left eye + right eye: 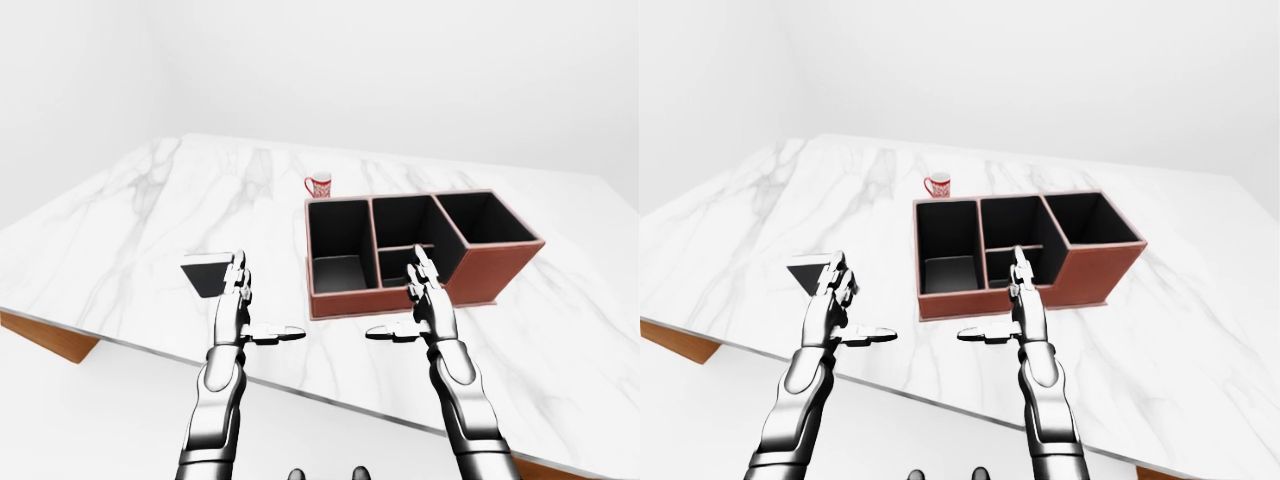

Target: Pick up the book and place it in the right compartment of the caddy.

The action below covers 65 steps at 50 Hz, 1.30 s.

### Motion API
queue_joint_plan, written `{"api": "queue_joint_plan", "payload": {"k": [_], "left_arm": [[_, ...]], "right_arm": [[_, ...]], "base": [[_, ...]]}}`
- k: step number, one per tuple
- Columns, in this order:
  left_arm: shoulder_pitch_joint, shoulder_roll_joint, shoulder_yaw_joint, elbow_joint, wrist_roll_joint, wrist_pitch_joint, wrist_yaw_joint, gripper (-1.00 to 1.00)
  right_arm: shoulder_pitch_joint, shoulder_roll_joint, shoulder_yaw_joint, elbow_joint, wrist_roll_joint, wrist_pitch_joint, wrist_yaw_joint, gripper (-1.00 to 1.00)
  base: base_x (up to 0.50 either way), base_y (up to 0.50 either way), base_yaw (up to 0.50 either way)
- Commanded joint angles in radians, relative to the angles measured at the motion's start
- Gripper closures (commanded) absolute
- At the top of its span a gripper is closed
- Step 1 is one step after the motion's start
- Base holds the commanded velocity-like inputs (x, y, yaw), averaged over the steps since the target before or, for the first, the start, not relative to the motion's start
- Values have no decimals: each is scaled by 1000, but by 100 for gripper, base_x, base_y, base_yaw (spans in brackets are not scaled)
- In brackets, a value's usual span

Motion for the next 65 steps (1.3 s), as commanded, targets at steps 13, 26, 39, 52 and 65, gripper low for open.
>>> {"api": "queue_joint_plan", "payload": {"k": [13, 26, 39, 52, 65], "left_arm": [[2, 0, -1, 4, 1, -7, 0, -100], [0, 0, -1, 10, 2, -14, -2, -100], [4, 0, -2, 5, 0, -16, -6, -100], [10, -1, 1, -14, -5, -27, -8, -100], [29, -4, -5, -69, 26, 18, 19, -100]], "right_arm": [[0, 0, 0, 7, -3, -10, 1, -100], [0, 0, 2, 12, -5, -16, 2, -100], [4, 0, 5, 2, -11, -20, 5, -100], [7, 1, 5, -6, -10, -15, 6, -100], [25, 3, 12, -25, -24, -26, 13, -100]], "base": [[25, 7, 0], [25, 7, 0], [13, 3, 0], [0, 0, 0], [0, 0, 0]]}}
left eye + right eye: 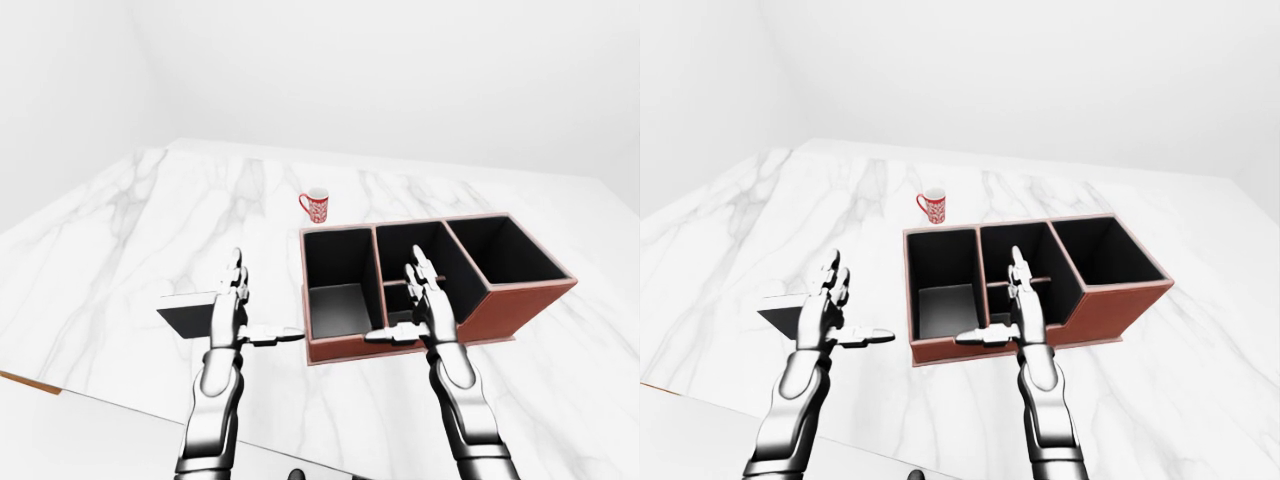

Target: Pick up the book and place it in the right compartment of the caddy.

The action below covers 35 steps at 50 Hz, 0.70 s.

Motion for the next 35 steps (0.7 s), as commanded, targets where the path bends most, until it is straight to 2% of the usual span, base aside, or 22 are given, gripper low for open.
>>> {"api": "queue_joint_plan", "payload": {"k": [1, 2, 3, 4, 5, 9, 10, 13, 16, 17, 18, 21, 22, 25, 26, 28, 30, 32, 34, 35], "left_arm": [[-4, 3, 0, -16, 24, 37, 22, -100], [-5, 6, 2, -20, 29, 40, 22, -100], [-7, 10, 3, -48, 39, 68, 24, -100], [-10, 13, 6, -42, 49, 67, 26, -100], [-21, 26, 4, -77, 93, 103, 37, -100], [-41, 55, 1, -120, 225, 103, 23, -100], [-51, 83, -12, -156, 322, 103, 9, -100], [-76, 105, 3, -198, 476, 103, -39, -100], [-123, 143, 18, -230, 621, 103, -148, -100], [-144, 182, 6, -215, 711, 103, -214, -100], [-156, 199, 4, -197, 787, 103, -255, -100], [-175, 214, 21, -170, 947, 103, -345, -100], [-185, 233, 21, -150, 1016, 103, -381, -100], [-242, 245, 65, -160, 1109, 103, -497, -100], [-255, 264, 68, -151, 1155, 103, -546, -100], [-280, 288, 79, -136, 1218, 103, -639, -100], [-298, 302, 95, -115, 1252, 103, -674, -100], [-303, 302, 106, -117, 1272, 103, -674, -100], [-324, 340, 107, -92, 1333, 103, -674, -100], [-332, 344, 113, -77, 1351, 103, -674, -100]], "right_arm": [[3, 1, 1, -1, -4, -4, 1, -100], [3, 1, 2, -1, -5, -4, 1, -100], [3, 1, 2, 0, -6, -4, 1, -100], [3, 1, 2, 2, -6, -7, 1, -100], [5, 1, 2, -4, -6, -4, 1, -100], [7, 2, 2, -3, -5, -8, 0, -100], [6, 2, 3, -4, -6, -6, -1, -100], [5, 2, 5, 2, -8, -11, -2, -100], [3, 2, 3, -2, -5, -4, -1, -100], [5, 2, 4, -6, -6, -2, -2, -100], [4, 2, 4, -6, -5, 0, -2, -100], [2, 3, 5, -5, -7, 2, -3, -100], [5, 4, 7, -10, -8, 3, -4, -100], [5, 4, 8, -7, -10, 0, -6, -100], [-1, 6, 6, 82, -11, -33, -6, -100], [2, 4, 11, 2, -11, -5, -8, -100], [4, 5, 11, -6, -10, 2, -7, -100], [3, 5, 11, -5, -10, 2, -7, -100], [1, 4, 9, 2, -8, -2, -6, -100], [-4, 6, 7, 78, -10, -33, -6, -100]], "base": [[0, 0, 0], [0, 0, 0], [0, 0, 0], [0, 0, 0], [0, 0, 0], [0, 0, 0], [0, 0, 0], [0, 0, 0], [0, 0, 0], [0, 0, 0], [0, 0, 0], [0, 0, 0], [0, 0, 0], [0, 0, 0], [0, 0, 0], [0, 0, 0], [0, 0, 0], [0, 0, 0], [0, 0, 0], [0, 0, 0]]}}
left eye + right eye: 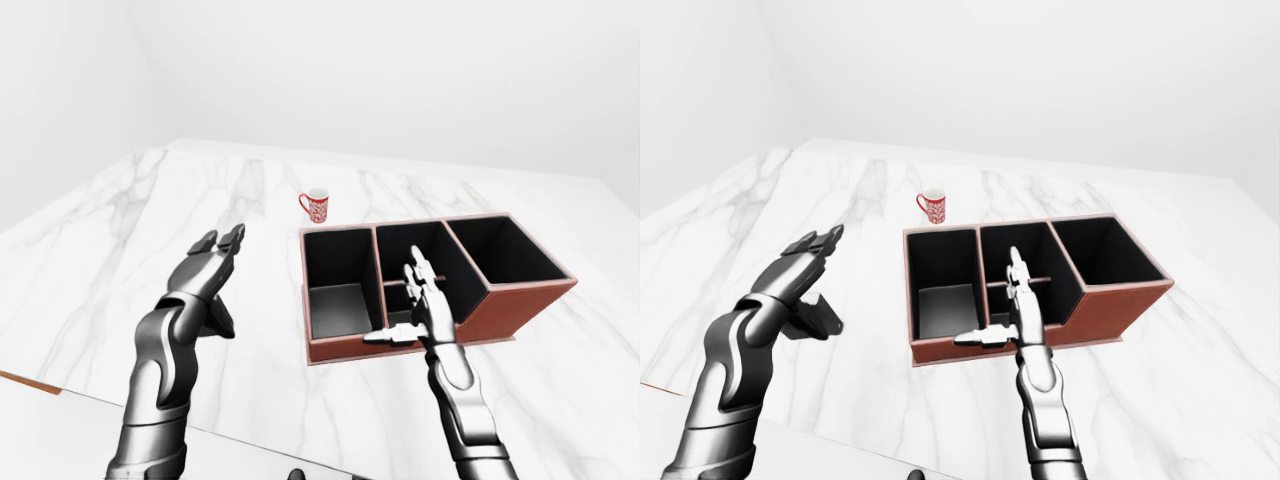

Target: Pick up the book and place it in the right compartment of the caddy.

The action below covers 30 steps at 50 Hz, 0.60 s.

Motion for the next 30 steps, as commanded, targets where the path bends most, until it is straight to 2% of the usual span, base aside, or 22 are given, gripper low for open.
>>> {"api": "queue_joint_plan", "payload": {"k": [1, 2, 3, 7, 10, 13, 17, 23, 24, 25, 26, 27, 28, 30], "left_arm": [[-106, 101, 50, 65, 344, 0, -166, -100], [-111, 107, 52, 84, 363, 0, -166, -100], [-116, 112, 54, 103, 379, 0, -166, -100], [-190, 142, 62, 218, 422, -16, -166, -100], [-228, 159, 60, 260, 442, -16, -166, -100], [-253, 175, 53, 276, 464, -32, -166, -100], [-293, 178, 46, 326, 479, -36, -166, -100], [-324, 170, 29, 373, 496, -29, -166, -100], [-324, 166, 27, 371, 496, -26, -166, -100], [-314, 155, 22, 367, 492, -26, -166, -100], [-312, 151, 20, 371, 494, -24, -166, -100], [-313, 147, 16, 384, 498, -22, -166, -100], [-313, 144, 12, 393, 500, -22, -166, -100], [-315, 143, 11, 409, 499, -22, -166, -100]], "right_arm": [[-4, 0, 1, 30, 0, -23, -3, -100], [-1, 0, 2, 7, 1, -2, -2, -100], [0, 0, 3, 3, 0, 1, -2, -100], [3, 0, 2, 0, 2, 0, -1, -100], [3, 1, 4, 1, -1, -1, -1, -100], [4, 2, 7, -3, -4, 2, -2, -100], [2, 2, 7, 7, -4, -4, -2, -100], [0, 2, 6, 15, -4, -10, -1, -100], [-1, 3, 6, 57, -6, -30, -2, -100], [3, 2, 8, 16, -7, -14, -2, -100], [1, 3, 7, 63, -8, -30, -2, -100], [0, 3, 7, 60, -7, -30, -2, -100], [3, 2, 8, 19, -6, -17, -2, -100], [6, 2, 9, 10, -7, -10, -2, -100]], "base": [[0, 0, 0], [0, 0, 0], [0, 0, 0], [0, 0, 0], [0, 0, 0], [0, 0, 0], [0, 0, 0], [0, 0, 0], [0, 0, 0], [0, 0, 0], [0, 0, 0], [0, 0, 0], [0, 0, 0], [0, 0, 0]]}}
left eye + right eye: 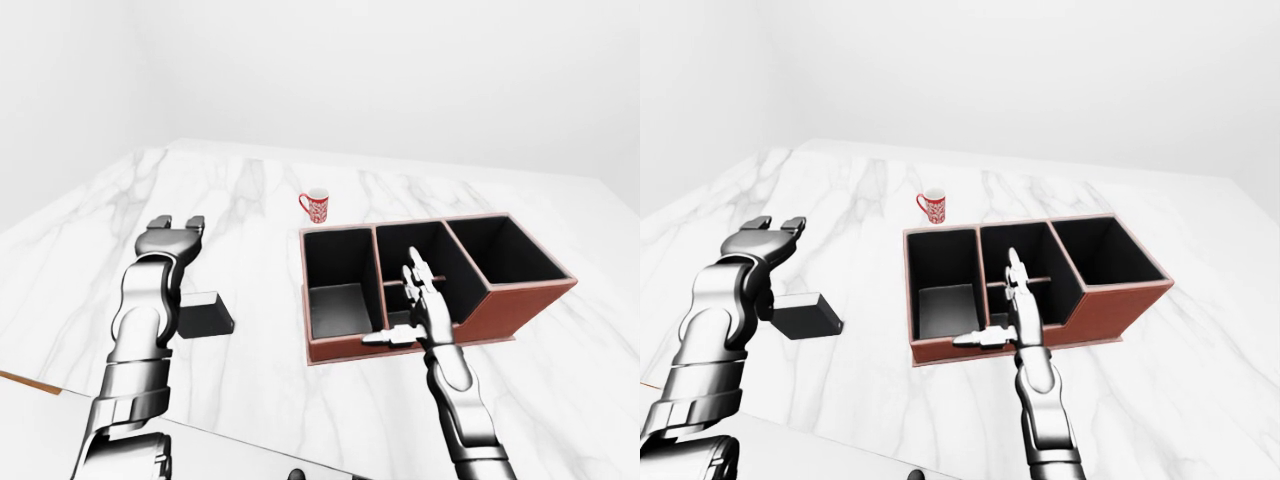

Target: Pick up the book and place it in the right compartment of the caddy.

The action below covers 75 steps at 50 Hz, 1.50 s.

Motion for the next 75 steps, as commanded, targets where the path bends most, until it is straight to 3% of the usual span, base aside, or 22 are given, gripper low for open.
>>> {"api": "queue_joint_plan", "payload": {"k": [1, 12, 23, 27, 41, 43, 47, 67, 68, 69, 75], "left_arm": [[-41, -12, -25, 97, 40, 20, 0, -100], [-30, -32, -45, 189, 40, 39, 0, -100], [-43, -31, -70, 321, 27, 39, 6, -100], [-79, -24, -79, 439, 11, 39, 74, -100], [-102, -1, -95, 538, -21, 39, 128, -100], [-116, 2, -95, 572, -30, 39, 142, -100], [-112, 4, -102, 589, -41, 39, 155, -100], [-170, 24, -127, 762, -102, 39, 264, -100], [-163, 26, -127, 743, -106, 39, 252, -25], [-163, 28, -123, 744, -116, 39, 251, 100], [-157, 37, -118, 715, -133, 39, 246, 100]], "right_arm": [[3, 0, 3, -7, -2, 6, -1, -100], [2, -1, 0, -3, 0, 0, 0, -100], [4, 0, 2, -6, -4, 1, -2, -100], [3, 1, 3, -9, -4, 5, -3, -100], [2, 1, 4, -6, -6, 4, -5, -100], [-4, 3, 2, 82, -8, -15, -5, -100], [4, 0, 3, -10, -3, 7, -4, -100], [1, 1, 5, 1, -6, 1, -4, -100], [1, 2, 6, -2, -8, 4, -4, -100], [2, 2, 6, -5, -8, 5, -4, -100], [2, 3, 9, -1, -11, 3, -5, -100]], "base": [[0, 0, 0], [0, 0, 0], [0, 0, 0], [0, 0, 0], [0, 0, 0], [0, 0, 0], [0, 0, 0], [0, 0, 0], [0, 0, 0], [0, 0, 0], [0, 0, 0]]}}
